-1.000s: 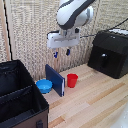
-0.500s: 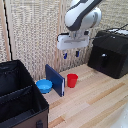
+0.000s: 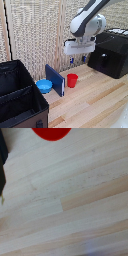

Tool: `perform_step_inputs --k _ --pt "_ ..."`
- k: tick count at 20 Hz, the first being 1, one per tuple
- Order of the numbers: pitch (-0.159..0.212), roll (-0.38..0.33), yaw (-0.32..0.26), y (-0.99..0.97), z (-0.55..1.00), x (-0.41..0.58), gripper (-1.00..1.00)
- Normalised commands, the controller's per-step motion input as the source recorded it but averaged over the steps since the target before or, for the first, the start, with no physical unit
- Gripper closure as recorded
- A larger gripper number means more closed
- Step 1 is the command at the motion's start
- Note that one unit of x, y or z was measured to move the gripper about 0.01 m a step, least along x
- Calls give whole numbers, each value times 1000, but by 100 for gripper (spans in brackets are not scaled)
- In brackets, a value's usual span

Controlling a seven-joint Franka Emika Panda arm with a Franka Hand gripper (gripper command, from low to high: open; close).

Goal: Please find the red cup among the items before you. Carefully move your gripper towards it and gently hold it. Locate the front section of the organizer in front of you. Transfer the red cup above the front section and let go, placing it within that section.

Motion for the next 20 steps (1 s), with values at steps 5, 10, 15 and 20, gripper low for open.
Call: perform_step_inputs --k 5,10,15,20 --pt "0 81 -15 -332 -457 -31 -100" --pt "0 43 -1 -177 -451 -15 -100" --pt "0 7 0 -70 -417 0 -100" --pt "0 -5 0 0 -230 1 100"
